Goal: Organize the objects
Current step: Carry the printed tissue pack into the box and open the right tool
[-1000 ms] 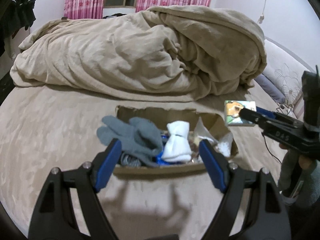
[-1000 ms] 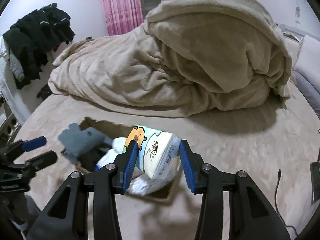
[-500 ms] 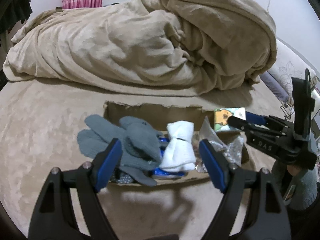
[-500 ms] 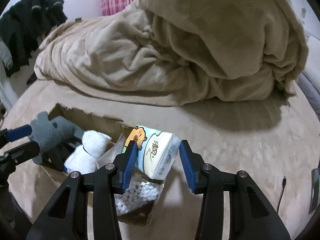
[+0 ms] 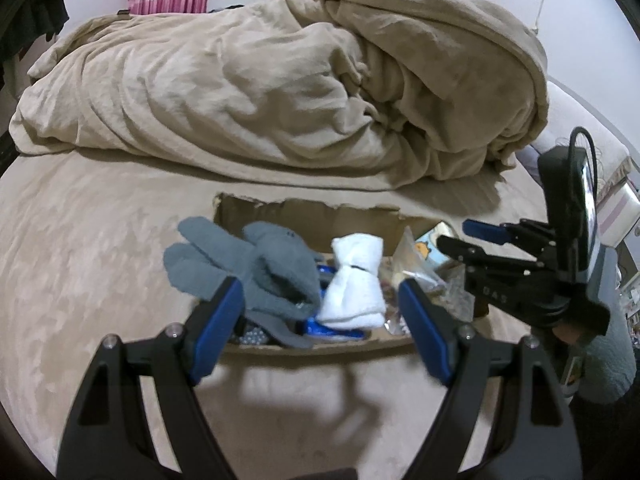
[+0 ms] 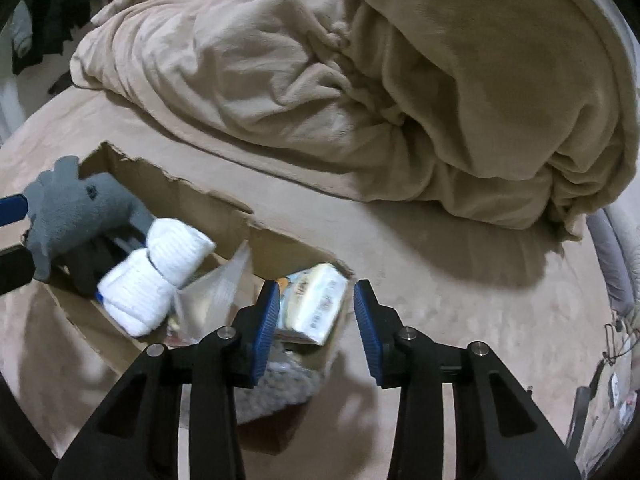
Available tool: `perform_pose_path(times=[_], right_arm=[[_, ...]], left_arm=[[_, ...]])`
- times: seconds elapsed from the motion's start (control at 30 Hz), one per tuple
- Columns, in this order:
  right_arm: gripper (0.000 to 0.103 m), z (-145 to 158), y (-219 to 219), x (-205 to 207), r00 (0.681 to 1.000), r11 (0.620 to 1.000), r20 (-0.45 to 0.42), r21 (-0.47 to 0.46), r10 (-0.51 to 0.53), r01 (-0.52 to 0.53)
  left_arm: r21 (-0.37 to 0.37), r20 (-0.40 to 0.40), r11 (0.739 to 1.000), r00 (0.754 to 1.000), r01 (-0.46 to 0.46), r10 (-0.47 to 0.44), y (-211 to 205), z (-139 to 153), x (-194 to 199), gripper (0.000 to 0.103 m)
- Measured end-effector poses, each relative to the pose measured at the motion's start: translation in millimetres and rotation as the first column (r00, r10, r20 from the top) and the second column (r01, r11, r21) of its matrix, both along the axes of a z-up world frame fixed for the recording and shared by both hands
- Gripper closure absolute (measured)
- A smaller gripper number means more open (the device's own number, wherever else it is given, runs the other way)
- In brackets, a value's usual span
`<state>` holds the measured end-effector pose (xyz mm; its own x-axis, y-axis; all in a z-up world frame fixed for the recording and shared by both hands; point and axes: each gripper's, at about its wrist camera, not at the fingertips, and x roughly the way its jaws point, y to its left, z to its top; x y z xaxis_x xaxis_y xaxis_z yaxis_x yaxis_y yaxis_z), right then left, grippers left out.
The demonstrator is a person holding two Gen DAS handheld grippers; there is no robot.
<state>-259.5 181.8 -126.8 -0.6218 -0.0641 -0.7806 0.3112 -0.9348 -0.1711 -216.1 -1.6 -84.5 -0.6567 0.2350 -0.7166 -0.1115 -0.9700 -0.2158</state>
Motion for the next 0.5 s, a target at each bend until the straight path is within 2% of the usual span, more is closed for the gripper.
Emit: perform_pose_path(times=[0.1,0.17,0.2,0.5], right_arm=[[0.055,3,1,3,1.0,0.999,-0.004,-0.045,-0.016,0.016],[0.04,6,2,8,1.0,0.996,0.0,-0.086,-0.03,0.03],[0.038,9,2,12,0.999,0.994,0.001,-0.101,-0.039,0.039],[0.032,43,0,62,0.998,0.972,-0.024,-0.228,-0.054,0.047]], left_arm=[[-0.001,-0.003,1.0,1.0,-0.006,0.006,-4,3,5,0.022],[0.002,-0.003,1.0,1.0,-0.013,0.013,-7,6,9,0.022],[0.005,-0.003,1.0,1.0,-0.017,0.017,-8,8,10,0.022],[0.0,-0.021,0.999,0.999,-0.04,0.04,-12,34,45,0.022]])
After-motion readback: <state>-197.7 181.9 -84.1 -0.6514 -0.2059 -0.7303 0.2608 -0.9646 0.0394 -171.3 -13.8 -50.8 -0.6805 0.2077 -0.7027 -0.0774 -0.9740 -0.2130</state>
